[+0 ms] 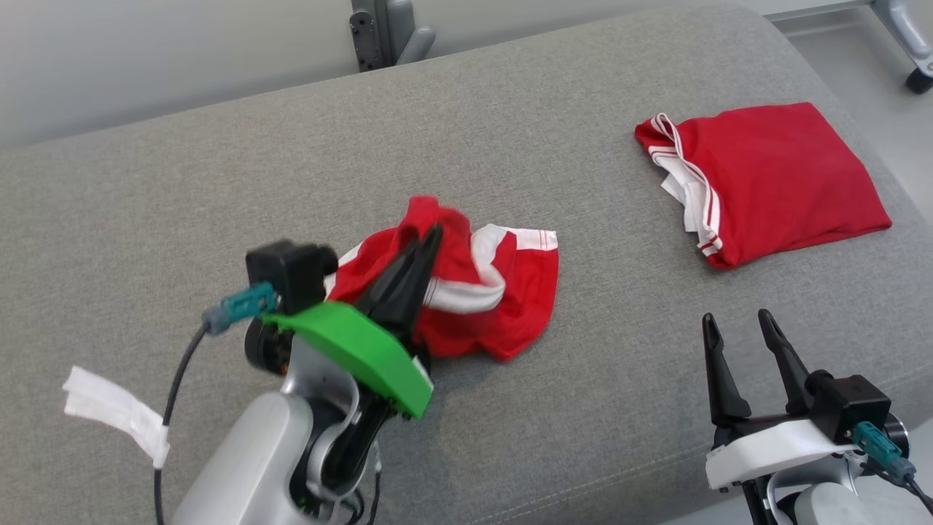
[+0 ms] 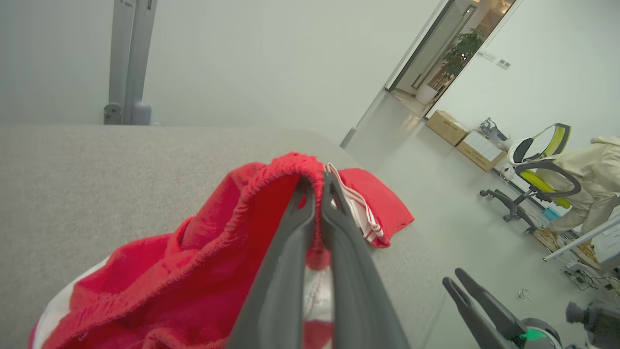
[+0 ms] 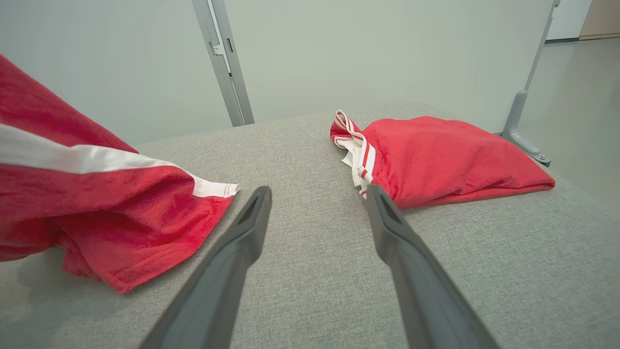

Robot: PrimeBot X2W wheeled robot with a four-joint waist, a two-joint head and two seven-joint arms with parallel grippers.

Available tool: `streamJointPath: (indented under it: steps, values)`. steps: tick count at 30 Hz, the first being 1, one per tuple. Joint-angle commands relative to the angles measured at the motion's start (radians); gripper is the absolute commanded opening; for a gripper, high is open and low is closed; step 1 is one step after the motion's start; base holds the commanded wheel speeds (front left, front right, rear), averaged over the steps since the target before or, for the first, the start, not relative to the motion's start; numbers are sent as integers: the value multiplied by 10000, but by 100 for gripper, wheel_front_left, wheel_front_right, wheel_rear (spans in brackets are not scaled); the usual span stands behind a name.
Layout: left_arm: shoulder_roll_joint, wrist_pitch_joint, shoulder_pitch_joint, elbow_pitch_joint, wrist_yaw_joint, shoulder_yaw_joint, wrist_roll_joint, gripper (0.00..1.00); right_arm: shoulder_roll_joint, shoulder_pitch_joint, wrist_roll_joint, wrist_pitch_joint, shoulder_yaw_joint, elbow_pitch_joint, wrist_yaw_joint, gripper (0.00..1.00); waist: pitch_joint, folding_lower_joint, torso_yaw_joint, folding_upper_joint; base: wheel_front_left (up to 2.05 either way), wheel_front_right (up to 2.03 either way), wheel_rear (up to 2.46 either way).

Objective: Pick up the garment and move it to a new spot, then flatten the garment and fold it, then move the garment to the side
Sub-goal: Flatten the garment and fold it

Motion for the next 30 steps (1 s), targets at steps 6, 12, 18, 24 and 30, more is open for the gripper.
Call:
streamJointPath:
  steps: [6, 12, 18, 24, 30]
  values:
    - [1236, -257, 2283, 1040, -172, 7, -80, 0, -10, 197, -255, -27, -88, 42, -20, 100, 23, 0, 444, 87, 0, 0, 0]
    - [1503, -1079, 3289, 2466, -299, 649, -604, 0, -10, 231, -538, -27, -169, 50, -20, 100, 10, 0, 985, 87, 0, 0, 0]
    - [1032, -1671, 2676, 3479, -765, 1022, -1103, 9, -12, 127, -781, -27, -72, 72, -20, 100, 65, 0, 1521, 87, 0, 0, 0]
    - [881, -1811, 2122, 4237, -1095, 699, -773, 80, -12, 46, -805, -27, -14, 124, -20, 100, 127, 0, 1643, 87, 0, 0, 0]
    - [863, -1905, 2021, 4720, -1056, 573, -615, 100, -12, 104, -768, -27, -3, 157, -20, 100, 111, 0, 1619, 87, 0, 0, 0]
